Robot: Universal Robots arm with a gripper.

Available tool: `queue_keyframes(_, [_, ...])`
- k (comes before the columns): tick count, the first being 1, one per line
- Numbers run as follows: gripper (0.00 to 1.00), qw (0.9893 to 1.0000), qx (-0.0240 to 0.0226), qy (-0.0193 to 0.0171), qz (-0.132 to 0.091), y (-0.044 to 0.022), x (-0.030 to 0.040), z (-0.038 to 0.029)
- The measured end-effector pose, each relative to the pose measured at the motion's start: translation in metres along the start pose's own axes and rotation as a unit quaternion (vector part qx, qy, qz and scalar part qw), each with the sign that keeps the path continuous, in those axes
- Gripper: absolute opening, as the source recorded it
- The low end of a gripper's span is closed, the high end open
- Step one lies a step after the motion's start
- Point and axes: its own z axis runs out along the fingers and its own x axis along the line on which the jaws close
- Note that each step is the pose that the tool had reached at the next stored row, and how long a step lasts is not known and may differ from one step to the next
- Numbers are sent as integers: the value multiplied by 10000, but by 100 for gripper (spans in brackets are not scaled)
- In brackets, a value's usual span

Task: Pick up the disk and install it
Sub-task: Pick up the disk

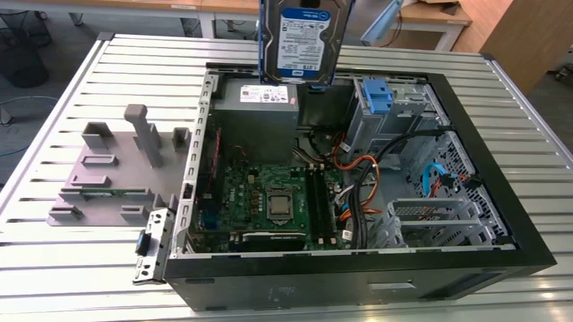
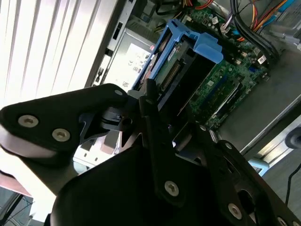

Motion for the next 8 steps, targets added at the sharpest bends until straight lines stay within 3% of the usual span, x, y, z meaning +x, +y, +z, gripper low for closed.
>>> queue_keyframes(8, [35,10000,-5,1,0,-340,-9,-3])
